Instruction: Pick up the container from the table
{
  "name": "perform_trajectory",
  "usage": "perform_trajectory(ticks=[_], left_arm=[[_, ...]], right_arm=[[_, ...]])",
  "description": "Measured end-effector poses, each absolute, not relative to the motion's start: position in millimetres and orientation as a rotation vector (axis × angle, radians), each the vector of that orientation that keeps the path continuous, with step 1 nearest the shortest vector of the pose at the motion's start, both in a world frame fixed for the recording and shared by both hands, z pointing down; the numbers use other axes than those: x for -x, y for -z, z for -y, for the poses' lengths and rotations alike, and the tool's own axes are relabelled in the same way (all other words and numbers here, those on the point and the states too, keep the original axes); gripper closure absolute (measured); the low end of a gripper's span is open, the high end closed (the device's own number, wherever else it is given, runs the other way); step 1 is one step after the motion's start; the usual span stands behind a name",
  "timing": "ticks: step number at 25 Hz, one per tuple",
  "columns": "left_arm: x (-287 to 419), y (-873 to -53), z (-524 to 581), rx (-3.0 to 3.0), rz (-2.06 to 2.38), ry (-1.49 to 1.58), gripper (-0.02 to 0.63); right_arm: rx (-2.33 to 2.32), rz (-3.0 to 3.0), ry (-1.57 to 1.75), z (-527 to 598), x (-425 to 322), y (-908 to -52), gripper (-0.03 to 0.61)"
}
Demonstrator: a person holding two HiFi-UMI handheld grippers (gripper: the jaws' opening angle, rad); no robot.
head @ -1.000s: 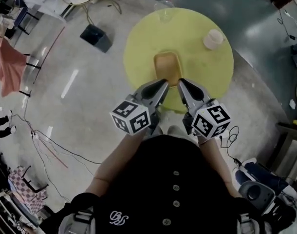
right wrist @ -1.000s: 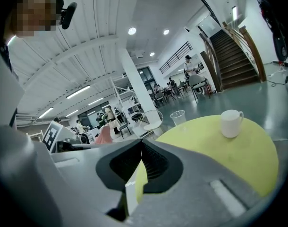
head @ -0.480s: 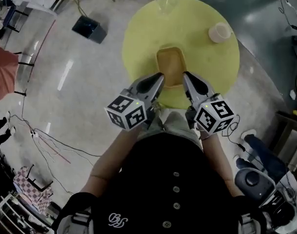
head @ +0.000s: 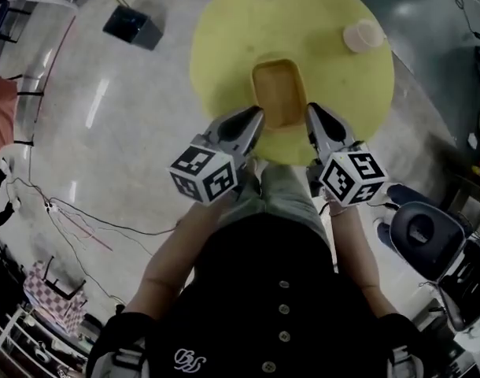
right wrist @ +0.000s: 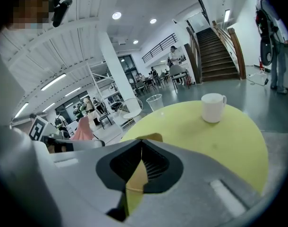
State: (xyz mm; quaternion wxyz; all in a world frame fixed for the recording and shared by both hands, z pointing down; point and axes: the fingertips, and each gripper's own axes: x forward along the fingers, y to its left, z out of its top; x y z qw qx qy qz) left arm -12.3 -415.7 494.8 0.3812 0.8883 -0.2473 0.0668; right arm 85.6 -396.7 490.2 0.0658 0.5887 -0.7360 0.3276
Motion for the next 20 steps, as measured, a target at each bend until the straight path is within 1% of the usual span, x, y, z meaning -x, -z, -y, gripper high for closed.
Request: perform_trajectory(ticks=[11, 12, 14, 15, 16, 18, 20], left_arm=[[22.0, -529.2, 413.9, -2.169, 0.658, -0.220, 0.583], [23.0, -532.8, 415.2, -2.159, 0.666, -0.224, 0.583], [23.5, -540.4, 417.0, -2.140, 0.678, -0.227, 0.581], [23.0, -543.6, 416.8, -2.128, 0.679, -0.226, 0.578], [22.4, -546.1, 416.0, -2.117, 0.678, -0.226, 0.566], [22.1, -549.3, 415.3, -2.098, 0.673, -0.230, 0.506], [22.1, -552.2, 416.7, -2.085, 0.669, -0.235, 0.491]], right_arm=[[-1.768, 2.148, -1.052, 396.0, -86.6, -520.8, 0.570], [-1.774, 2.135, -1.055, 396.5, -87.7, -523.6, 0.562], [-1.779, 2.105, -1.072, 396.4, -91.3, -531.3, 0.480], [-1.778, 2.091, -1.086, 395.3, -93.1, -535.3, 0.463], [-1.775, 2.079, -1.099, 393.6, -94.6, -538.7, 0.453], [-1.761, 2.064, -1.121, 391.5, -96.0, -543.8, 0.440], [-1.746, 2.057, -1.145, 392.5, -96.3, -548.2, 0.423]])
